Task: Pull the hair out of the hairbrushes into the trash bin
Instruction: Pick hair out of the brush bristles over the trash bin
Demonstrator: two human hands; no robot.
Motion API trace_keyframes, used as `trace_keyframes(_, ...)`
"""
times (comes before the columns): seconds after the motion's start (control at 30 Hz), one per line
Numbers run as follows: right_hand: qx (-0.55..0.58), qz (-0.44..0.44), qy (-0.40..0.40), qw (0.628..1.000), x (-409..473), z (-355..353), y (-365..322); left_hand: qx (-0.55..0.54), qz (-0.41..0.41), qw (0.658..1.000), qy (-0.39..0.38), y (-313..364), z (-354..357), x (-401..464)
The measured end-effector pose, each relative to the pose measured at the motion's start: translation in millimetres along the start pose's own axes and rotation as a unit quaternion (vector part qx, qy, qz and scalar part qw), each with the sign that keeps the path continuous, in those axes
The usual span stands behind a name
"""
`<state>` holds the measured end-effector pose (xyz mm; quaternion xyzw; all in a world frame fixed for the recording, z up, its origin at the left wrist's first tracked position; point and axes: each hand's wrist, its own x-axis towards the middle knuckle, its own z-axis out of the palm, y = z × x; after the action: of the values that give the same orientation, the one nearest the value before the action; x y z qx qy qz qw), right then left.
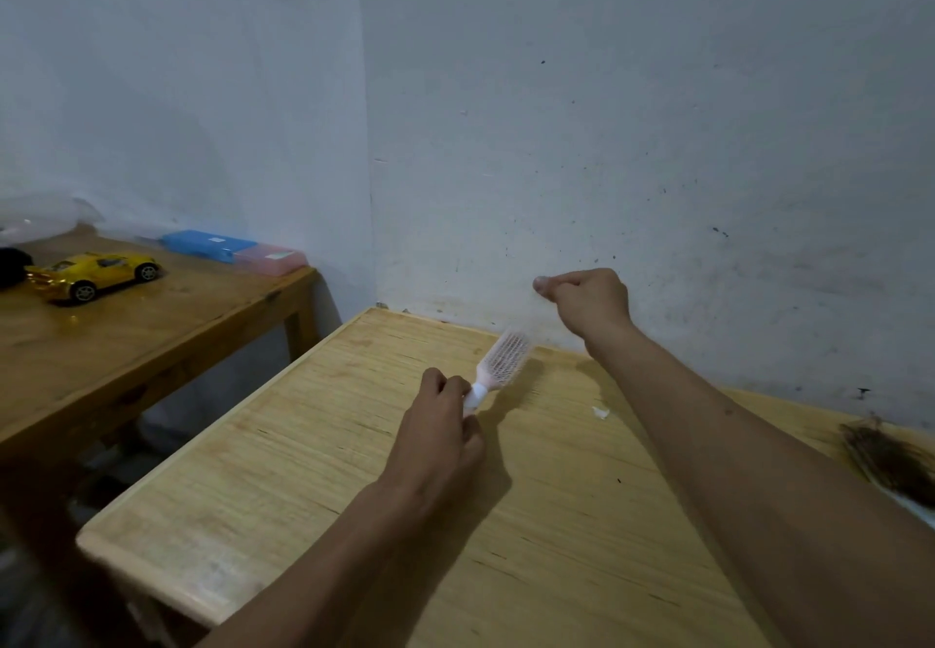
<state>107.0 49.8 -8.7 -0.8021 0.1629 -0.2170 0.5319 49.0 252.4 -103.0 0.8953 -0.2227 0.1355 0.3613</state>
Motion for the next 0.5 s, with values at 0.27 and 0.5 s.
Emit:
trace_keyframes(0.27,0.143,0.012,0.015,0.99,11,-16,-20,-0.001,-0.05,0.999,0.002,2,13,20)
trace_keyframes(0.5,0.045,-0.033,-0.011,0.998,10,-15,-23,0.042,-0.094,0.994,-0.025,0,27,52)
